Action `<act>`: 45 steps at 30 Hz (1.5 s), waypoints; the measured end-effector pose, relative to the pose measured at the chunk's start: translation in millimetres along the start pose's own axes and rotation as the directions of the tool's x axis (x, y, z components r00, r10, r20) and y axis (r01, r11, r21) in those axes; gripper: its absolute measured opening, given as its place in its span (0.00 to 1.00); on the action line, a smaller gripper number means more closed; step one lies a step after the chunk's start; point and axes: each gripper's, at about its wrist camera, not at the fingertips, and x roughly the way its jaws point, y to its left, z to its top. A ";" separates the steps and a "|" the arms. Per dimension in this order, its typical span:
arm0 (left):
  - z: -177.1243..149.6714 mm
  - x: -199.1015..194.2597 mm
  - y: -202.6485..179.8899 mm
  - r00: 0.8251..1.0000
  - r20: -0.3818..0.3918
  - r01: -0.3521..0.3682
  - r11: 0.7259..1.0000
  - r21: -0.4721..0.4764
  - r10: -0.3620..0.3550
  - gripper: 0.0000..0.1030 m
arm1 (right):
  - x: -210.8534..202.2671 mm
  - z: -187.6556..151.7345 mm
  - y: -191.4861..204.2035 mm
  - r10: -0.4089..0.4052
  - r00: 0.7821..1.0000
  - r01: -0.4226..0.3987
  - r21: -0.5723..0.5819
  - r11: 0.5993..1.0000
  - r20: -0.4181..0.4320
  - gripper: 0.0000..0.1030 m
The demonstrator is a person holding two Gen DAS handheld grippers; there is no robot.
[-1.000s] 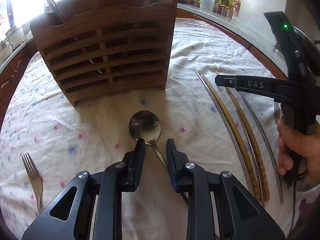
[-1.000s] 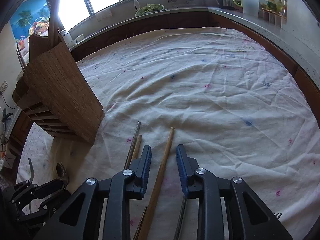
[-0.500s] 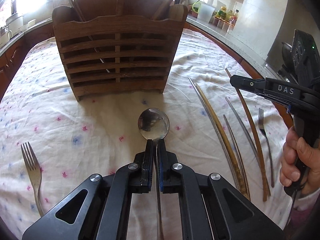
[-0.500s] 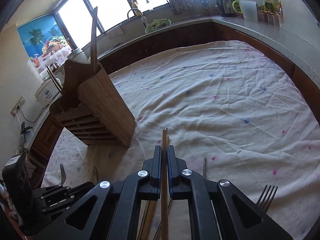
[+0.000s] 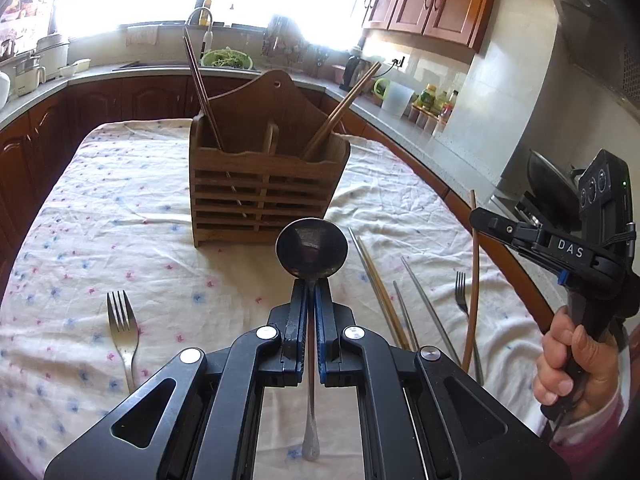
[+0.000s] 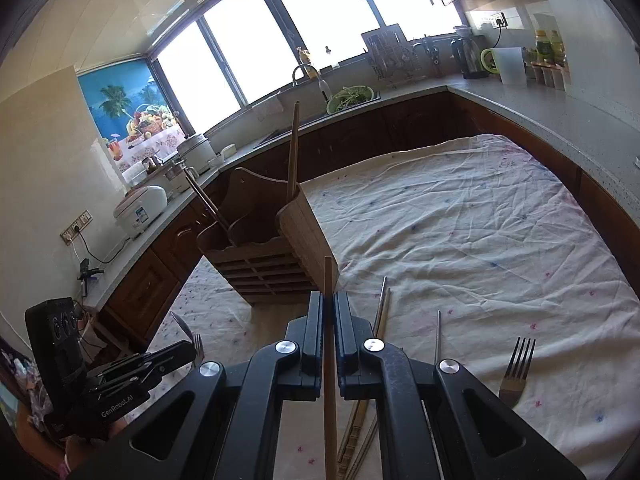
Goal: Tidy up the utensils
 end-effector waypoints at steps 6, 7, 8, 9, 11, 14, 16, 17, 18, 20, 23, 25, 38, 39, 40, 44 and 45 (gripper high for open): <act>3.1 -25.6 2.4 0.997 0.070 0.015 1.000 -0.017 -0.014 0.00 | -16.2 0.9 12.1 0.021 0.999 -0.021 -0.021 1.000 0.032 0.05; 3.5 -29.0 2.9 0.997 0.079 0.015 1.000 -0.018 -0.014 0.00 | -18.6 1.0 13.4 0.026 0.999 -0.025 -0.022 0.999 0.037 0.05; 3.8 -31.3 2.9 0.996 0.085 0.013 1.000 -0.016 -0.012 0.00 | -20.7 1.7 14.2 0.030 0.999 -0.029 -0.023 0.999 0.043 0.05; 4.1 -31.7 2.4 0.996 0.086 0.011 1.000 -0.011 -0.010 0.00 | -22.4 2.5 15.4 0.030 0.998 -0.029 -0.026 0.999 0.049 0.05; 4.4 -29.6 4.2 0.997 0.078 0.000 1.000 -0.012 0.001 0.00 | -24.7 3.9 17.0 0.034 0.998 -0.032 -0.030 0.999 0.053 0.05; 2.9 -20.1 10.7 0.999 0.041 -0.011 1.000 -0.026 0.012 0.00 | -30.5 4.2 18.8 0.038 0.997 -0.036 -0.032 0.999 0.067 0.05; 1.3 -11.0 14.0 1.000 0.013 -0.017 0.999 -0.036 0.017 0.00 | -34.1 5.0 19.0 0.042 0.996 -0.040 -0.033 0.999 0.076 0.05; 1.0 -4.4 15.4 1.000 -0.012 -0.019 0.999 -0.041 0.018 0.00 | -36.1 5.2 18.9 0.044 0.996 -0.042 -0.033 0.999 0.080 0.05; 0.6 1.9 16.5 0.999 -0.030 -0.028 0.999 -0.046 0.026 0.00 | -37.2 5.4 18.1 0.047 0.995 -0.044 -0.032 0.999 0.083 0.05; 0.2 15.0 17.1 0.997 -0.064 -0.035 0.998 -0.046 0.032 0.04 | -40.0 5.9 15.9 0.051 0.995 -0.049 -0.026 0.998 0.090 0.05; 1.1 38.1 11.3 0.993 -0.113 -0.045 0.999 -0.026 0.042 0.25 | -43.5 6.1 12.0 0.057 0.994 -0.056 -0.017 0.998 0.095 0.05; 1.7 55.5 4.5 0.988 -0.149 -0.048 0.999 0.001 0.048 0.29 | -46.9 5.5 10.2 0.059 0.993 -0.058 -0.011 0.998 0.098 0.05; 5.1 161.3 -32.9 0.947 -0.298 -0.074 0.985 0.156 0.118 0.27 | -58.3 4.6 -9.7 0.050 0.992 -0.054 0.036 0.998 0.114 0.05; 5.6 162.8 -34.2 0.948 -0.293 -0.078 0.983 0.166 0.125 0.15 | -57.9 4.3 -9.4 0.050 0.992 -0.055 0.038 0.998 0.114 0.05; 6.9 164.3 -33.8 0.945 -0.303 -0.073 0.984 0.163 0.120 0.04 | -58.1 4.4 -10.5 0.050 0.992 -0.055 0.039 0.998 0.113 0.05; 12.6 142.5 -27.3 0.963 -0.256 -0.054 0.990 0.131 0.086 0.04 | -58.2 4.9 -8.9 0.052 0.992 -0.056 0.035 0.998 0.116 0.05; 14.3 133.8 -25.9 0.968 -0.240 -0.047 0.992 0.120 0.075 0.04 | -58.2 5.0 -7.8 0.053 0.992 -0.057 0.033 0.998 0.117 0.05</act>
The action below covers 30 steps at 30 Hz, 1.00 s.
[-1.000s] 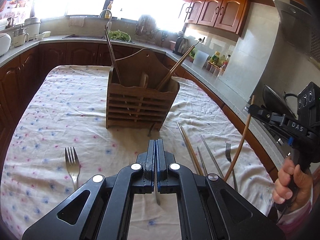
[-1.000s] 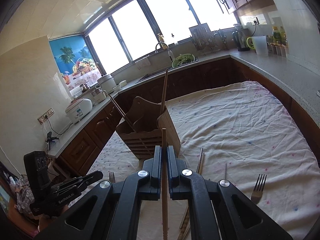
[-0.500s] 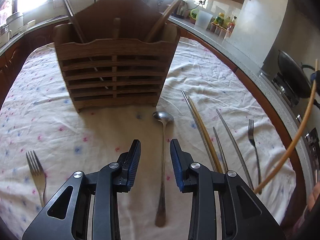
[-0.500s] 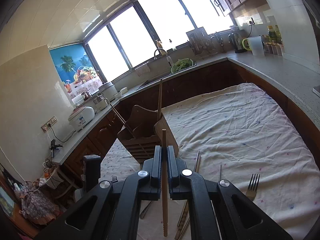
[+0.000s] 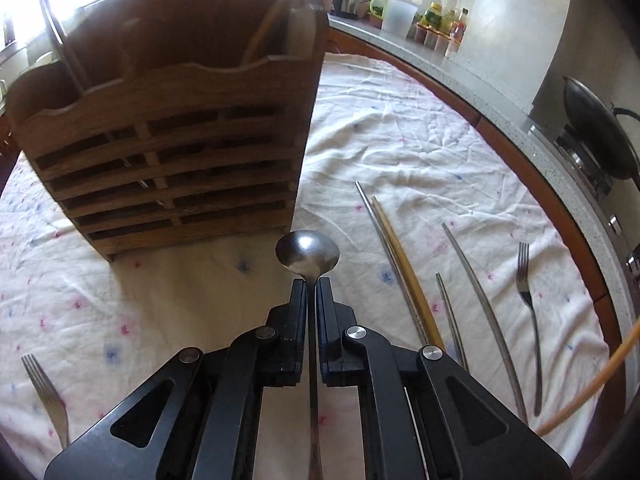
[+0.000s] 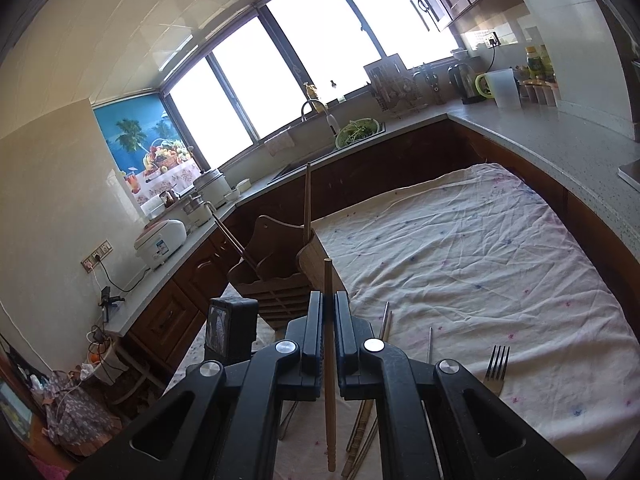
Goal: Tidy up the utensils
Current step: 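Carry the spoon and wooden chopstick up over the wooden holder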
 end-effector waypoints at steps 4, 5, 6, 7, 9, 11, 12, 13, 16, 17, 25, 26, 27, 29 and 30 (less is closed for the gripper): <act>-4.8 -45.2 11.0 0.995 0.096 0.038 0.998 -0.044 -0.034 0.04 | 1.3 1.7 5.4 0.009 1.000 -0.009 -0.007 1.000 0.005 0.05; -6.2 -57.4 14.0 0.992 0.121 0.048 0.997 -0.054 -0.041 0.04 | 1.8 2.8 7.4 0.011 1.000 -0.011 -0.011 1.000 0.007 0.05; -7.0 -68.7 16.7 0.988 0.146 0.053 0.997 -0.063 -0.043 0.04 | 2.5 3.8 9.5 0.013 1.000 -0.013 -0.015 1.000 0.008 0.05; -7.3 -79.6 19.3 0.985 0.169 0.057 0.996 -0.070 -0.044 0.04 | 3.4 5.2 11.2 0.016 1.000 -0.016 -0.018 1.000 0.010 0.05; -8.3 -99.3 24.5 0.976 0.211 0.064 0.995 -0.081 -0.046 0.04 | 5.2 8.3 16.1 0.022 1.000 -0.022 -0.028 0.999 0.013 0.05; -8.4 -115.1 29.7 0.968 0.247 0.064 0.994 -0.087 -0.040 0.04 | 6.7 11.3 22.0 0.026 0.999 -0.026 -0.038 0.999 0.019 0.05; -8.4 -121.9 32.5 0.964 0.263 0.063 0.994 -0.093 -0.036 0.04 | 7.5 13.0 24.7 0.030 0.999 -0.029 -0.042 0.999 0.021 0.05; -8.4 -128.3 35.2 0.960 0.277 0.063 0.993 -0.099 -0.033 0.04 | 8.3 14.8 26.9 0.033 0.999 -0.032 -0.048 0.998 0.023 0.05; -9.0 -144.4 45.3 0.949 0.314 0.062 0.992 -0.109 -0.025 0.04 | 10.8 20.2 33.6 0.039 0.999 -0.037 -0.063 0.997 0.031 0.05; -8.5 -148.2 47.1 0.946 0.324 0.058 0.992 -0.111 -0.019 0.04 | 11.5 22.1 35.5 0.041 0.999 -0.039 -0.066 0.997 0.033 0.05; -3.1 -167.2 56.0 0.924 0.382 0.057 0.990 -0.125 -0.005 0.03 | 20.6 34.2 48.5 0.055 0.997 -0.050 -0.086 0.995 0.048 0.05; -4.0 -170.7 59.3 0.921 0.389 0.057 0.990 -0.127 -0.003 0.03 | 22.0 35.7 49.9 0.056 0.997 -0.052 -0.088 0.995 0.050 0.05; -3.3 -172.9 61.1 0.919 0.395 0.056 0.990 -0.129 0.000 0.03 | 23.1 37.4 51.3 0.058 0.997 -0.053 -0.090 0.995 0.052 0.05; -1.5 -175.9 62.5 0.914 0.405 0.055 0.990 -0.132 0.004 0.03 | 25.7 40.2 54.1 0.059 0.997 -0.054 -0.093 0.994 0.056 0.05; -0.8 -177.2 64.2 0.913 0.409 0.053 0.990 -0.134 0.006 0.03 | 27.3 41.5 55.3 0.061 0.997 -0.055 -0.095 0.994 0.057 0.05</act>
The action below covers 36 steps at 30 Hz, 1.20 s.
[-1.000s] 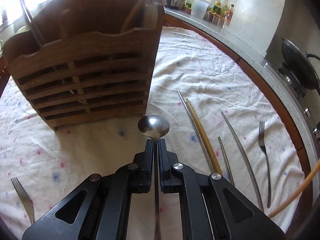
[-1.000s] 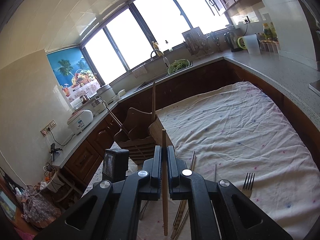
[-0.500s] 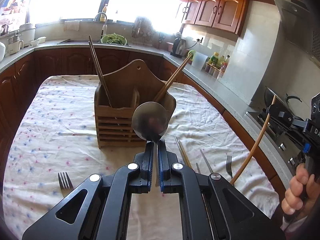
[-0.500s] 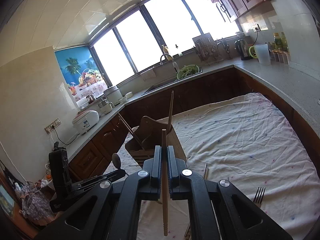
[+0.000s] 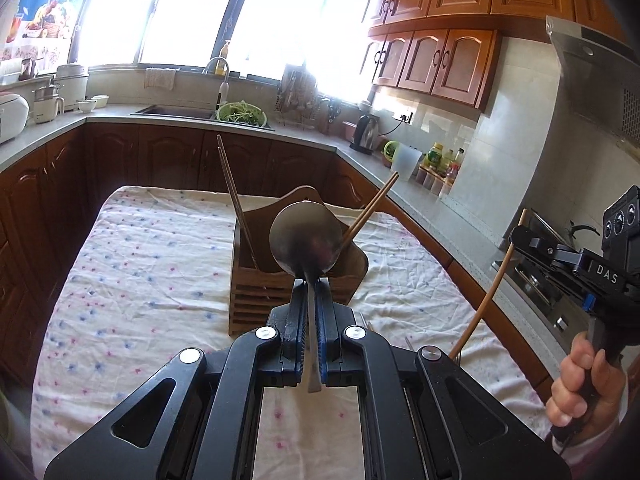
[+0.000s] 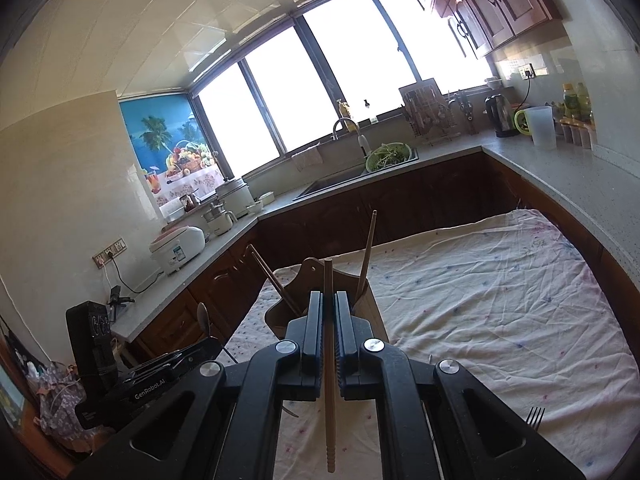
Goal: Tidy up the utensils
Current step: 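Carry the spoon and wooden chopstick up over the wooden holder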
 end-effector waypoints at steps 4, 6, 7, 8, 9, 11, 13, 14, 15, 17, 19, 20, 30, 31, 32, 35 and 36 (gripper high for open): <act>5.0 -3.5 6.1 1.000 0.011 -0.005 1.000 -0.005 0.005 0.03 | 5.3 4.1 3.0 0.004 1.000 -0.004 -0.005 1.000 0.004 0.05; 6.2 -5.5 8.1 1.000 0.017 -0.008 1.000 -0.006 0.008 0.03 | 8.5 5.4 4.0 0.006 1.000 -0.006 -0.006 1.000 0.005 0.05; 6.6 -6.7 8.4 1.000 0.019 -0.010 1.000 -0.007 0.010 0.03 | 10.2 6.0 3.2 0.007 1.000 -0.007 -0.008 1.000 0.004 0.05; 7.0 -7.2 9.4 1.000 0.020 -0.011 1.000 -0.008 0.011 0.03 | 11.7 6.3 3.8 0.008 1.000 -0.008 -0.009 1.000 0.003 0.05; 7.6 -7.6 10.0 1.000 0.020 -0.013 1.000 -0.009 0.013 0.03 | 12.9 6.6 4.5 0.008 1.000 -0.008 -0.009 1.000 0.002 0.05; 9.0 -7.8 12.6 1.000 0.022 -0.018 1.000 -0.014 0.018 0.03 | 15.9 7.4 5.3 0.011 1.000 -0.011 -0.009 1.000 0.001 0.05; 9.6 -8.7 14.8 0.999 0.024 -0.021 1.000 -0.018 0.021 0.03 | 18.6 8.9 6.3 0.013 1.000 -0.013 -0.010 1.000 0.000 0.05; 10.2 -8.9 15.9 0.999 0.025 -0.021 1.000 -0.020 0.022 0.03 | 19.7 9.1 6.8 0.013 1.000 -0.013 -0.011 1.000 0.000 0.05; 10.7 -9.1 17.1 0.999 0.026 -0.022 1.000 -0.022 0.023 0.03 | 21.0 9.8 7.2 0.012 1.000 -0.012 -0.011 1.000 0.001 0.05; 12.4 -9.9 17.9 0.999 0.030 -0.024 0.999 -0.024 0.025 0.03 | 23.8 11.6 7.2 0.012 1.000 -0.012 -0.009 1.000 0.002 0.05; 15.7 -10.3 18.3 0.999 0.036 -0.026 0.999 -0.026 0.027 0.03 | 26.3 15.2 7.0 0.011 1.000 -0.011 -0.010 1.000 0.010 0.05; 17.9 -10.3 19.0 0.999 0.040 -0.028 0.999 -0.024 0.029 0.03 | 27.2 18.2 7.2 0.010 1.000 -0.010 -0.012 1.000 0.016 0.05; 66.0 0.9 20.1 0.988 0.131 -0.080 0.997 -0.001 0.079 0.03 | 42.4 70.8 8.1 -0.004 0.985 0.005 -0.009 1.000 0.173 0.05; 72.2 3.5 21.1 0.987 0.140 -0.083 0.997 -0.002 0.082 0.03 | 44.5 76.1 8.0 -0.005 0.982 0.007 -0.007 1.000 0.190 0.05; 77.9 6.2 21.6 0.985 0.150 -0.088 0.996 -0.003 0.087 0.03 | 47.3 81.2 8.6 -0.008 0.979 0.010 -0.005 1.000 0.205 0.05; 89.8 17.7 24.3 0.980 0.169 -0.101 0.995 -0.013 0.101 0.03 | 58.1 89.4 8.2 -0.027 0.972 0.030 -0.010 0.999 0.233 0.05; 91.4 23.1 25.4 0.980 0.168 -0.106 0.994 -0.016 0.107 0.03 | 63.0 89.2 7.8 -0.031 0.972 0.035 -0.012 0.999 0.232 0.05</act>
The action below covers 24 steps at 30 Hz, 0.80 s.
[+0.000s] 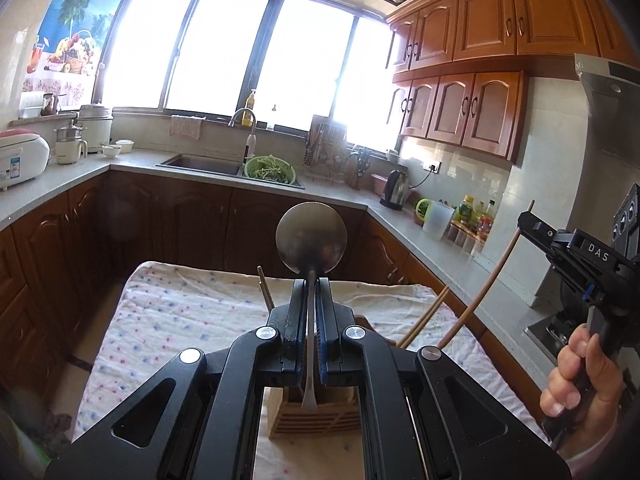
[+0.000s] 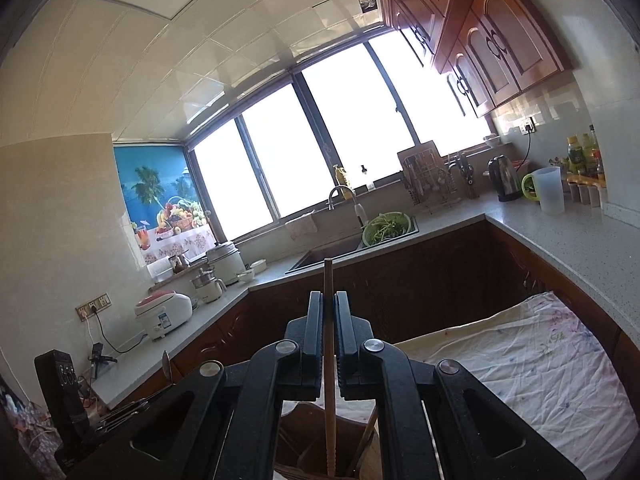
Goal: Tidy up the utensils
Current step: 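Carry the spoon and wooden chopstick up over the wooden holder, then lower the spoon and chopstick into the holder slots with both grippers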
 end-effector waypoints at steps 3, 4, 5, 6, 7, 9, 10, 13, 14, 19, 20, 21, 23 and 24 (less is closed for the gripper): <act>-5.7 16.3 4.9 1.000 0.005 -0.010 1.000 -0.024 0.010 0.03 | 12.7 -11.1 -1.9 -0.012 1.000 0.012 -0.017 1.000 -0.015 0.05; -9.4 21.9 6.1 1.000 0.000 -0.024 0.999 -0.030 0.024 0.03 | 15.8 -16.8 -3.0 -0.015 1.000 0.015 -0.025 1.000 -0.021 0.05; -13.7 27.7 7.7 1.000 -0.008 -0.028 0.999 -0.038 0.028 0.03 | 19.1 -22.7 -3.9 -0.022 0.999 0.022 -0.032 0.999 -0.026 0.05; -18.4 32.5 9.4 0.999 -0.015 -0.029 0.998 -0.048 0.028 0.03 | 22.5 -28.8 -5.2 -0.025 0.999 0.024 -0.036 0.999 -0.035 0.05; -23.4 37.2 10.7 0.999 -0.022 -0.039 0.998 -0.053 0.037 0.03 | 25.7 -34.7 -7.3 -0.027 0.999 0.025 -0.034 0.999 -0.044 0.05; -33.7 45.9 12.9 0.998 -0.035 -0.051 0.997 -0.060 0.049 0.03 | 29.5 -46.2 -11.2 -0.036 0.998 0.034 -0.028 0.999 -0.053 0.05; -39.2 49.6 13.8 0.998 -0.041 -0.055 0.996 -0.064 0.052 0.03 | 30.7 -50.9 -13.6 -0.036 0.998 0.035 -0.025 0.999 -0.056 0.05; -53.0 63.4 16.4 0.995 -0.088 -0.061 0.996 -0.070 0.055 0.03 | 35.7 -62.1 -20.4 -0.039 0.996 0.039 -0.003 0.999 -0.076 0.05; -57.3 66.8 16.6 0.993 -0.101 -0.066 0.995 -0.071 0.059 0.03 | 37.0 -65.6 -22.0 -0.042 0.996 0.042 0.002 0.999 -0.083 0.05; -72.3 78.9 15.2 0.987 -0.150 -0.071 0.995 -0.068 0.061 0.04 | 47.1 -79.5 -30.2 -0.054 0.989 0.056 0.015 0.998 -0.134 0.05; -73.8 79.5 13.7 0.986 -0.149 -0.078 0.995 -0.060 0.069 0.04 | 49.2 -82.3 -31.6 -0.054 0.987 0.057 0.017 0.998 -0.150 0.05; -74.7 80.4 12.3 0.986 -0.151 -0.083 0.995 -0.052 0.074 0.04 | 51.1 -85.1 -32.7 -0.054 0.985 0.058 0.019 0.998 -0.163 0.05; -76.2 84.1 10.9 0.983 -0.169 -0.084 0.995 -0.045 0.075 0.03 | 51.9 -88.8 -34.2 -0.062 0.983 0.066 0.020 0.998 -0.175 0.06; -77.2 84.8 11.2 0.983 -0.172 -0.080 0.996 -0.045 0.071 0.04 | 51.1 -88.6 -35.1 -0.061 0.983 0.066 0.023 0.998 -0.175 0.06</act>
